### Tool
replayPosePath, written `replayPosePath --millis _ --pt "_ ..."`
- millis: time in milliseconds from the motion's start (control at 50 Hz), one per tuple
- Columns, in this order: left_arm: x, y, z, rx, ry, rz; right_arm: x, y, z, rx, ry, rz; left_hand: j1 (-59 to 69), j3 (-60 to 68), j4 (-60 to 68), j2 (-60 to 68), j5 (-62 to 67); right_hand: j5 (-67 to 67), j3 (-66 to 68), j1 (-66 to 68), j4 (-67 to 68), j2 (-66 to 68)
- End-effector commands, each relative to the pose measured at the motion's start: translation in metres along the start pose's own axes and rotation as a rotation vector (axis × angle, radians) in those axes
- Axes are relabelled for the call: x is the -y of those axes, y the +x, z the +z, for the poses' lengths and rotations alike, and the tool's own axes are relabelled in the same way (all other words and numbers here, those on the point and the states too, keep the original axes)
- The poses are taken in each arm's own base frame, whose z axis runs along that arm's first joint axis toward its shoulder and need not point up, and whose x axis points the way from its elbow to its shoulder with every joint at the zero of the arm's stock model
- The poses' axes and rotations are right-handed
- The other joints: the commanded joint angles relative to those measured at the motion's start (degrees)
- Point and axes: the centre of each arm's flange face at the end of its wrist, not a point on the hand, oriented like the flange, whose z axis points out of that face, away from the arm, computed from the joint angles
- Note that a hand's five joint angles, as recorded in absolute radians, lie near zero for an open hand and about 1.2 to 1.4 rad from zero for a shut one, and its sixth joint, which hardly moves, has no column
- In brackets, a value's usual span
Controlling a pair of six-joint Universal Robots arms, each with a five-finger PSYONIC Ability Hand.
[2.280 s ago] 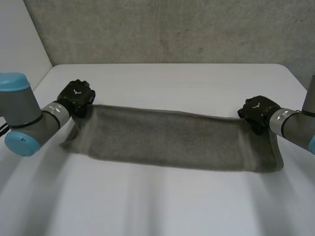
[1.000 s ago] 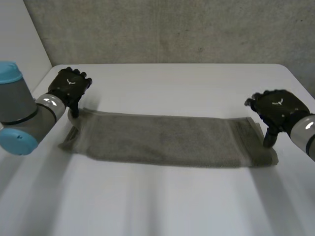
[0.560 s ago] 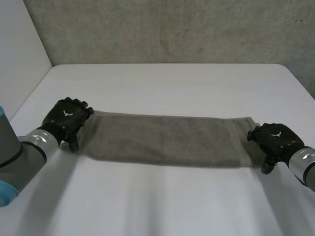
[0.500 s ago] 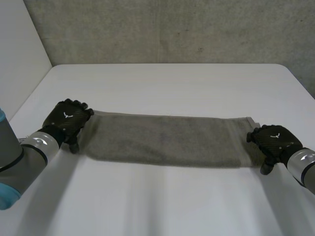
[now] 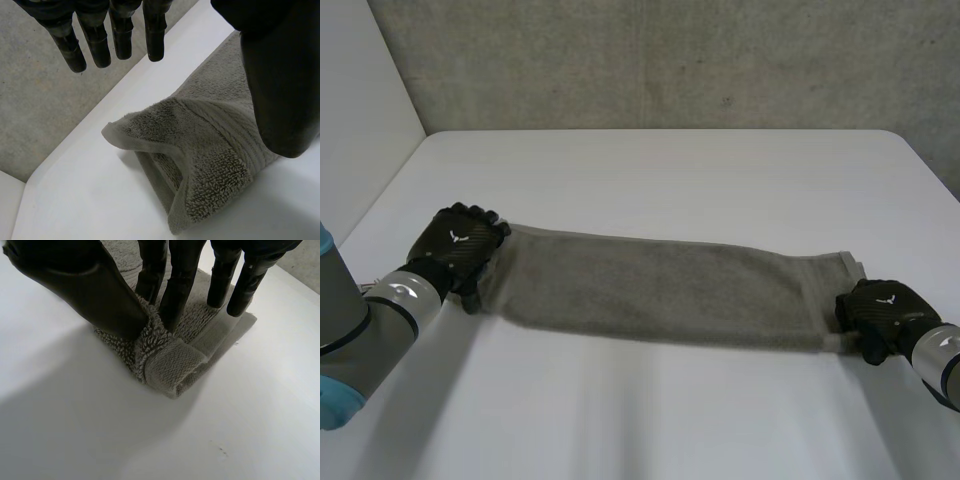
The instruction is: Fold the towel.
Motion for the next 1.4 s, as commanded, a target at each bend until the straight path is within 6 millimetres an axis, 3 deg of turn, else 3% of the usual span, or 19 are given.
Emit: replayPosePath --millis 20,220,420,560,700,760,800,820,860,880,920,940,980,1080,1160,1180,1200,1220,1400 --pt "0.0 0.002 -0.001 -0.005 -0.002 0.0 0.002 0.004 -0.002 0.001 0.029 0.004 -5.5 -3.3 -3.8 -2.7 -2.1 0.8 -3.0 2.9 -4.4 3.3" --pt "-0.002 0.002 -0.002 -0.003 -0.01 -0.003 -0.002 0.025 0.001 -0.025 0.026 0.037 -5.5 -3.3 -3.8 -2.7 -2.1 3.4 -3.0 5.6 -4.4 6.0" --pt "-0.003 0.002 -0.003 -0.003 -0.012 -0.004 -0.004 0.149 -0.01 -0.318 -0.007 0.038 -5.7 -3.3 -3.8 -2.8 -2.3 3.4 -3.0 5.6 -4.4 6.0" --pt "-0.001 0.003 -0.003 -0.004 -0.008 -0.002 0.03 0.151 -0.014 -0.278 0.01 -0.032 -5.7 -3.3 -3.8 -2.8 -2.3 3.4 -3.0 5.6 -4.4 6.0" --pt "0.0 0.006 -0.003 -0.012 -0.004 0.001 0.118 0.077 -0.02 -0.141 0.243 -0.096 -5.9 -3.3 -3.8 -3.0 -2.4 3.4 -3.0 5.6 -4.4 6.0" --pt "0.0 0.006 -0.004 -0.01 -0.004 0.002 0.132 0.054 -0.023 -0.104 0.279 -0.115 -5.9 -3.3 -3.8 -3.0 -2.4 3.4 -3.0 5.6 -4.4 6.0" --pt "0.0 0.006 -0.004 -0.01 -0.004 0.002 0.159 -0.007 -0.032 0.006 0.357 -0.18 -5.9 -3.3 -3.8 -3.0 -2.4 3.4 -3.0 5.6 -4.4 6.0" --pt "0.001 0.005 -0.004 -0.006 -0.004 0.002 0.159 -0.008 -0.032 0.006 0.358 -0.181 -5.9 -3.3 -3.8 -3.0 -2.4 3.4 -3.0 5.6 -4.4 6.0" --pt "0.001 0.004 -0.004 -0.005 -0.002 0.002 0.172 -0.076 -0.038 0.124 0.409 -0.258 -5.9 -3.3 -3.8 -3.0 -2.4 3.4 -3.0 5.6 -4.4 6.0" --pt "0.001 0.004 -0.004 -0.005 -0.002 0.002 0.172 -0.077 -0.038 0.124 0.409 -0.259 -5.9 -3.3 -3.8 -3.0 -2.4 3.4 -3.0 5.6 -4.4 6.0" --pt "0.004 0.004 -0.005 -0.002 0.005 0.005 0.174 -0.138 -0.044 0.206 0.44 -0.321 -6.0 -3.3 -3.8 -3.2 -2.6 3.4 -3.0 5.6 -4.4 6.0" --pt "0.004 0.004 -0.005 -0.002 0.005 0.005 0.174 -0.138 -0.044 0.206 0.44 -0.321 -6.0 -3.3 -3.8 -3.2 -2.6 3.4 -3.0 5.6 -4.4 6.0" --pt "0.005 0.005 -0.006 -0.005 0.007 0.003 0.165 -0.19 -0.043 0.282 0.457 -0.369 -6.2 -3.3 -3.8 -3.4 -2.8 3.4 -3.0 5.6 -4.4 6.0" --pt "0.013 0.004 -0.008 -0.001 0.027 -0.029 0.139 -0.245 -0.032 0.378 0.432 -0.422 -6.2 -3.3 -3.8 -3.4 -2.8 3.4 -3.0 5.6 -4.4 6.0" --pt "0.019 0.002 -0.011 0.007 0.047 -0.061 0.12 -0.262 -0.025 0.412 0.395 -0.451 -6.2 -3.3 -3.8 -3.4 -2.8 -12.8 -3.0 -10.7 -4.4 -10.3" --pt "0.022 0.0 -0.011 0.011 0.054 -0.073 0.115 -0.266 -0.024 0.415 0.383 -0.465 -6.2 -3.3 -3.8 -3.4 -2.8 -45.3 -3.0 -43.1 -4.4 -42.7" --pt "0.024 -0.001 -0.012 0.014 0.063 -0.081 0.115 -0.266 -0.024 0.415 0.382 -0.465 -6.2 -3.3 -3.8 -3.4 -2.8 -45.6 -3.0 -43.5 -4.4 -43.1" --pt "0.024 -0.001 -0.012 0.014 0.063 -0.081 0.113 -0.267 -0.024 0.407 0.375 -0.473 -6.2 -3.3 -3.8 -3.4 -2.8 -66.6 -3.0 -64.4 -4.4 -64.0" --pt "0.053 0.016 -0.013 -0.037 0.152 -0.113 0.143 -0.219 -0.052 0.312 0.414 -0.37 -6.2 -3.3 -3.8 -3.4 -2.8 -66.6 -3.0 -64.4 -4.4 -64.0"
